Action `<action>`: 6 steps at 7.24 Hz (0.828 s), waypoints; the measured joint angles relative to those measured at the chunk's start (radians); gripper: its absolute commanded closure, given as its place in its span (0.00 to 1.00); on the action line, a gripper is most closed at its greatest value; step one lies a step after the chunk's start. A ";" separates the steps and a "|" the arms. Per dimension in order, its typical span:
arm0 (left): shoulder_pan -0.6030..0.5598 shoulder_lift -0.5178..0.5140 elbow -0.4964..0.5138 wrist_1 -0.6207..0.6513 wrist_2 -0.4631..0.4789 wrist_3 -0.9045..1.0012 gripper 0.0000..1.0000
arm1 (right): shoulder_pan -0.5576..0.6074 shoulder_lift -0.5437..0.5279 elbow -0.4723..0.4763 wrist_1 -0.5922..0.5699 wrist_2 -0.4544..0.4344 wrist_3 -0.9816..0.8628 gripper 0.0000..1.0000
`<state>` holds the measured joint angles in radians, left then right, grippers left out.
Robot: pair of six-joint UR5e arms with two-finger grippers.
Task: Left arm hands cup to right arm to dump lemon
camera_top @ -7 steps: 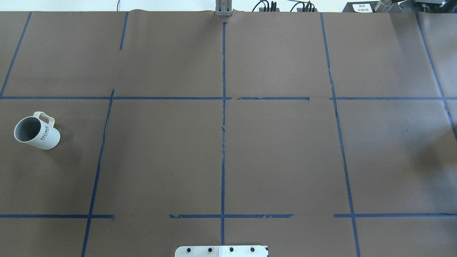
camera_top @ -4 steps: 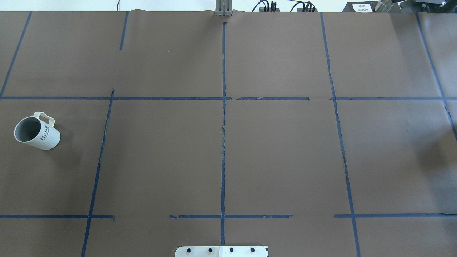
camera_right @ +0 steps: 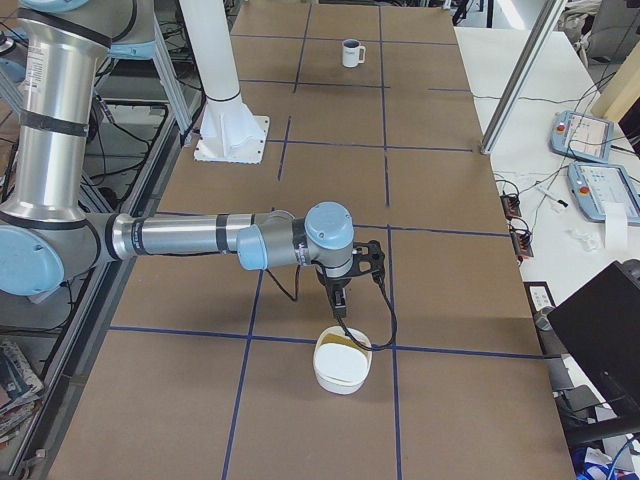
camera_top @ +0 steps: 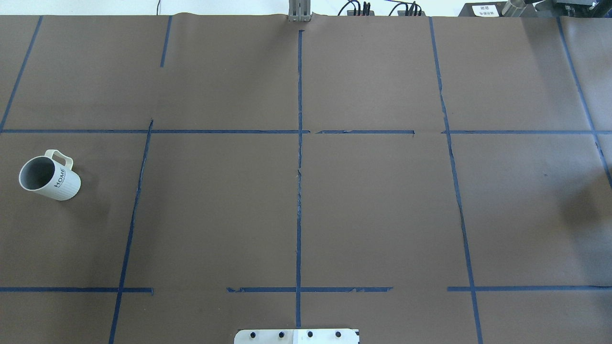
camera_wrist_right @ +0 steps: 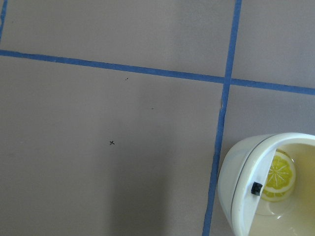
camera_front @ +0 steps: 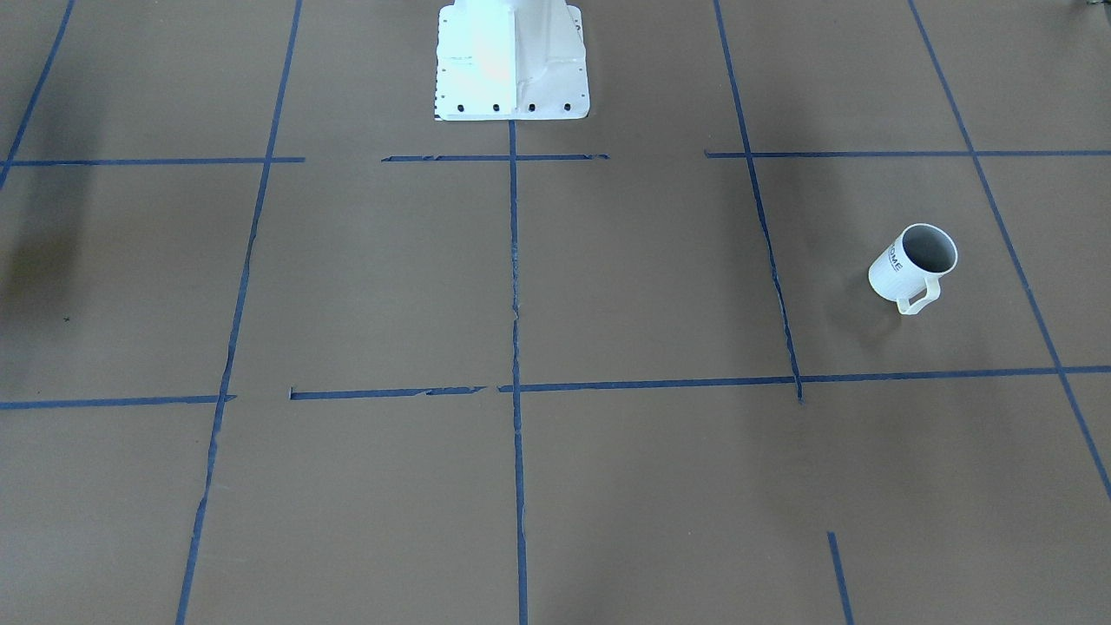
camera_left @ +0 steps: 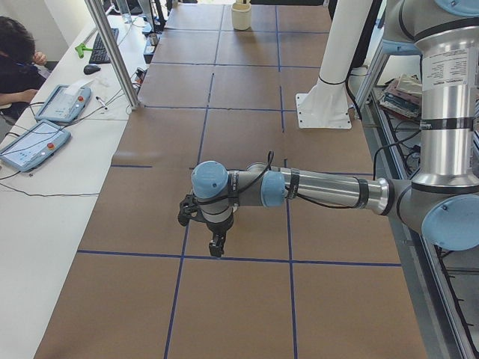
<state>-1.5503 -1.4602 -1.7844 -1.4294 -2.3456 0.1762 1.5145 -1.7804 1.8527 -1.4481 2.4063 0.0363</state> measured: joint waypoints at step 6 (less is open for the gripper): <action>0.002 0.060 -0.010 0.005 0.011 -0.001 0.00 | 0.003 -0.017 0.014 0.001 -0.071 -0.038 0.00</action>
<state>-1.5487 -1.4004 -1.7944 -1.4242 -2.3349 0.1755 1.5178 -1.7969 1.8664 -1.4471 2.3357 -0.0015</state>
